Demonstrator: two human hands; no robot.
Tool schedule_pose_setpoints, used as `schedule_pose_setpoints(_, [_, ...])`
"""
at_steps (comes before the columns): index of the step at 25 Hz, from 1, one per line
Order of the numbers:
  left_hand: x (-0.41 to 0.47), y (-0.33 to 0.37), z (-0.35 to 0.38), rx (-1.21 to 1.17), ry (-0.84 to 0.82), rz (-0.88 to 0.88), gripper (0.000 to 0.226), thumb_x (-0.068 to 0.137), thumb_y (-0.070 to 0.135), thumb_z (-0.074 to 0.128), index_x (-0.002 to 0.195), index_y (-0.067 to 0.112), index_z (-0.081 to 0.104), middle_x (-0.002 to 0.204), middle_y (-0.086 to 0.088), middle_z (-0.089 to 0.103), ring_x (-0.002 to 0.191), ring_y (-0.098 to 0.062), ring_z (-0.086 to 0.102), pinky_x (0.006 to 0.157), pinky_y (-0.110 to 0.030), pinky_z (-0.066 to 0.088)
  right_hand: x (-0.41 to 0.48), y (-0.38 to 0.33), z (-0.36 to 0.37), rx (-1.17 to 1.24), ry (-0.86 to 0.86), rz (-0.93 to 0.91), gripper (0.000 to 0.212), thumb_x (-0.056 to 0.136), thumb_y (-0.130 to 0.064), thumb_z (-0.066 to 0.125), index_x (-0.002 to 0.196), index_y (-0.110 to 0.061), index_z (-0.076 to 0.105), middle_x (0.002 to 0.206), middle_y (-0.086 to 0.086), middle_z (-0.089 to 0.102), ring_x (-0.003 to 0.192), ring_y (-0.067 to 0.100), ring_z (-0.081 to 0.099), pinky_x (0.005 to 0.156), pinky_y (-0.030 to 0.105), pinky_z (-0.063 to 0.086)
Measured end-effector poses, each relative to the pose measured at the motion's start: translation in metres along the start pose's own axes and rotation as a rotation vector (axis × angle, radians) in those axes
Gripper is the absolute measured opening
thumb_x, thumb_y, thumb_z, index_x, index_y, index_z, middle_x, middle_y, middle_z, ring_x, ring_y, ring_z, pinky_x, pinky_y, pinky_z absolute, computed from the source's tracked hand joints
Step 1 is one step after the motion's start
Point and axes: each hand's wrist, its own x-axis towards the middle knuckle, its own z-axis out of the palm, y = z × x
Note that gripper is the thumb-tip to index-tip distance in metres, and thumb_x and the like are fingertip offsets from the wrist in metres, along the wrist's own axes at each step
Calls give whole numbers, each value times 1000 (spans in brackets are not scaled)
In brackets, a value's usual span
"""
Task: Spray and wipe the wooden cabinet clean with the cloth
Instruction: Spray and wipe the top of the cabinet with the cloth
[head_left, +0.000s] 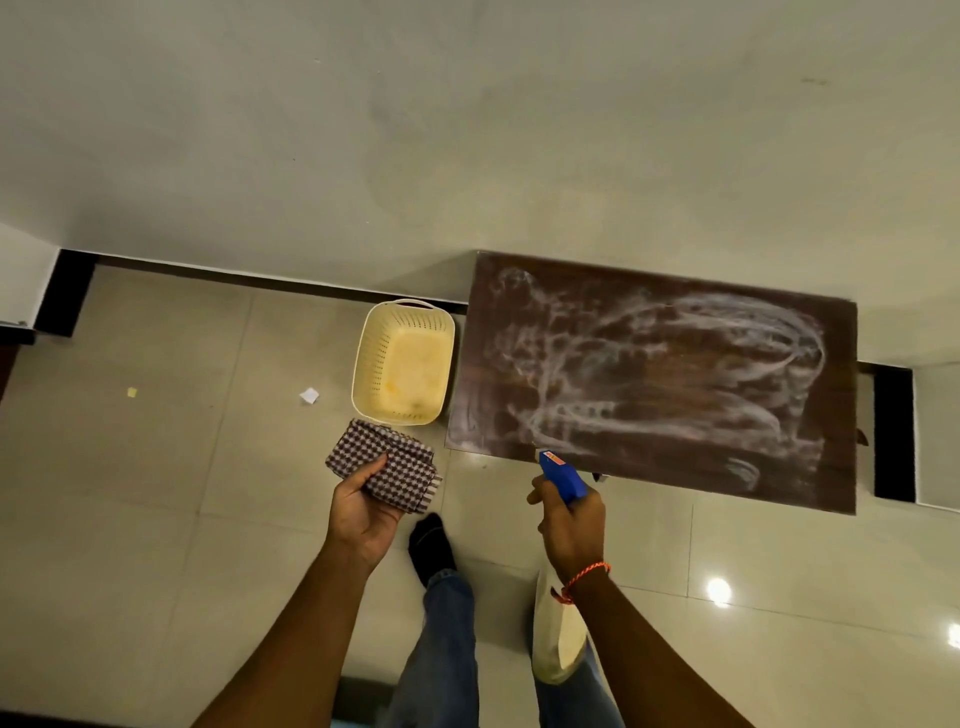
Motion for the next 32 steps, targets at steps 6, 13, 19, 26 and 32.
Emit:
schedule_pose_setpoints(6, [3,-1,7,-11,24,35,31,100,6,49,129,13,58,109,-15,74,109,-35,65,84,-49,59,4,13,6,-42,5,-9,14,89,-9,64,77,-1,63,58,11,57,51,24,52,53,41,51])
schedule_pose_setpoints(13, [5,2,5,5,27,29,33,101,6,49,133,12,54,115,-16,70,107,-35,65,82,-47,60,15,-7,1,27,77,-41,18,90,-5,62,75,-12,66,61,9,64,50,26,55,54,42,52])
schedule_pose_setpoints(19, [5,-1,5,44,6,24,30,100,7,49,129,13,56,115,-15,69,106,-33,64,77,-45,62,46,-57,-6,127,197,-140,18,90,-6,60,73,-11,63,63,18,58,54,27,53,55,40,50])
schedule_pose_setpoints(26, [6,-2,6,31,7,17,27,100,6,50,126,12,57,115,-15,68,105,-32,64,75,-44,62,69,-102,-9,150,255,-256,19,90,-10,58,75,-1,66,62,14,60,52,23,52,51,33,49])
schedule_pose_setpoints(32, [8,0,5,34,-4,24,27,99,5,50,124,12,59,114,-15,69,106,-33,65,78,-46,61,83,-121,-9,166,273,-278,21,88,-16,58,68,-20,63,63,20,62,55,29,57,57,48,56])
